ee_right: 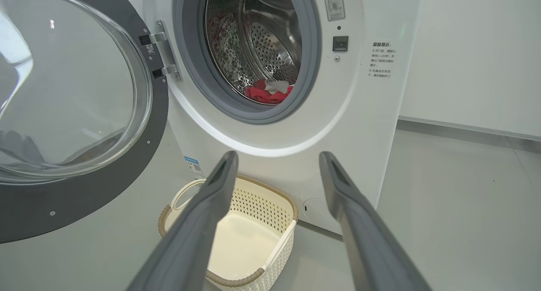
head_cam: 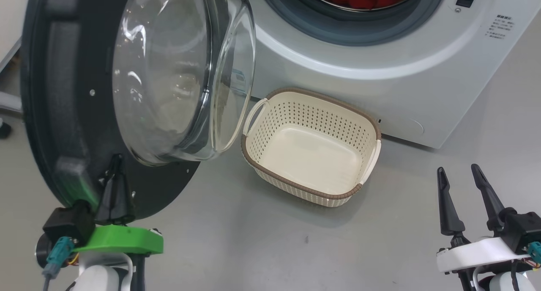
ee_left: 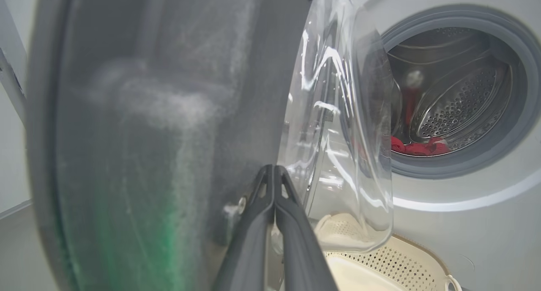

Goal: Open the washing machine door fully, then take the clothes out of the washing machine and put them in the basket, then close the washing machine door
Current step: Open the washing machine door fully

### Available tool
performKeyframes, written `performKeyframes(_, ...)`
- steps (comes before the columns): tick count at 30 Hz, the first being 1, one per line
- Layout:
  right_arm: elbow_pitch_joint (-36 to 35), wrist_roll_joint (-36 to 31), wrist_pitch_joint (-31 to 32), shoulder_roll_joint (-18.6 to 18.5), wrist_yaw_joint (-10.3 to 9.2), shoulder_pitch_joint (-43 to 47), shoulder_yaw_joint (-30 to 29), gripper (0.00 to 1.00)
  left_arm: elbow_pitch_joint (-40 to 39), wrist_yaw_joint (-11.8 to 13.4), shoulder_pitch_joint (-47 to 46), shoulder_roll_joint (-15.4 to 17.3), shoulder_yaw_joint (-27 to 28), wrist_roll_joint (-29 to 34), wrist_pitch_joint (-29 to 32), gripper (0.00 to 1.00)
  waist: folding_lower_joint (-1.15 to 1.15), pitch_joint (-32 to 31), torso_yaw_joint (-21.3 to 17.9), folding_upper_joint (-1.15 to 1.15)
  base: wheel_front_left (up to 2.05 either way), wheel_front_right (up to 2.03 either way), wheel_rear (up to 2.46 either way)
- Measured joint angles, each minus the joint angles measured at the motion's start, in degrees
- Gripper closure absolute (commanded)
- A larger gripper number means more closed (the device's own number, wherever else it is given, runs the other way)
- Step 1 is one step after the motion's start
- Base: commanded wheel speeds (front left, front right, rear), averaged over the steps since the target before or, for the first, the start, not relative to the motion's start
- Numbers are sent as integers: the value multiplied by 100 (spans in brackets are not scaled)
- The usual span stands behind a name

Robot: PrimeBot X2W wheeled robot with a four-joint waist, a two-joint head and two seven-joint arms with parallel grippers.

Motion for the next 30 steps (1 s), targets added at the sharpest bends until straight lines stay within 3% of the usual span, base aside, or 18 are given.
performKeyframes(15, -51, -25, 0, -144, 0, -147, 88, 0, 238, 1, -281, -68, 1072, 41, 0, 100, 0, 268, -144, 0, 0, 0, 0)
performKeyframes(30, -88, -23, 0, -256, 0, -258, 165, 0, 769, 1, -769, 7, 1800, 80, -16, 100, 0, 468, -244, 0, 0, 0, 0)
